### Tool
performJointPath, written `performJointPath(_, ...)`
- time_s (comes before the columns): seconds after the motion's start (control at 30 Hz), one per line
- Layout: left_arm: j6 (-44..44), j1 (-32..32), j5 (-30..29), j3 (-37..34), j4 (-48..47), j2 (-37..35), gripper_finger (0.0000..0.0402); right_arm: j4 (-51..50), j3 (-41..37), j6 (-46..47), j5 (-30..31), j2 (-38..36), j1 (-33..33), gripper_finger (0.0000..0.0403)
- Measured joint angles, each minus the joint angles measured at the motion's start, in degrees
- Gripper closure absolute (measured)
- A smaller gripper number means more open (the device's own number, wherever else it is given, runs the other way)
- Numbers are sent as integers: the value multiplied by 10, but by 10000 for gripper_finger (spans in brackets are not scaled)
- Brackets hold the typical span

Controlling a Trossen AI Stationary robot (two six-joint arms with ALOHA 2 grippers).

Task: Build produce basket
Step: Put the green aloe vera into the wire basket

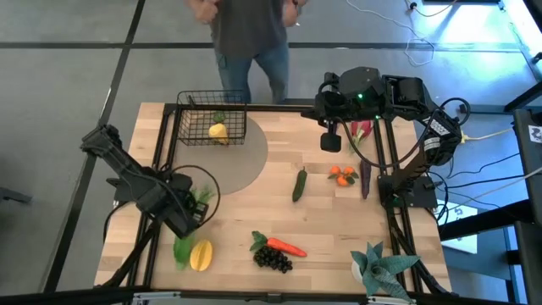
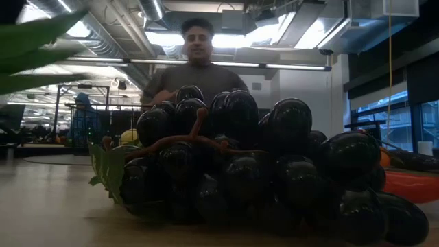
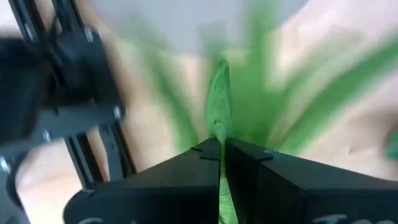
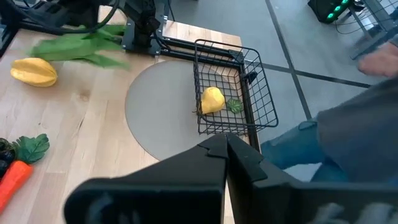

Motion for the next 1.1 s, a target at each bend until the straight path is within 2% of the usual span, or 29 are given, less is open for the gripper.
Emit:
performJointPath(0.17, 73, 32, -85, 46, 0, 0, 401, 0, 0, 0, 0, 0, 0, 403)
performJointPath(0.37, 216, 91, -193, 107, 0, 0, 401, 0, 0, 0, 0, 0, 0, 403)
performJointPath(0.5, 325, 146, -238, 141, 0, 0, 401, 0, 0, 0, 0, 0, 0, 403)
performJointPath(0.93, 639, 348, -465, 292, 0, -1, 402, 0, 0, -2, 0, 0, 0, 403)
performJointPath(1.1, 724, 429, -507, 318, 6, -1, 401, 0, 0, 0, 0, 0, 0, 403)
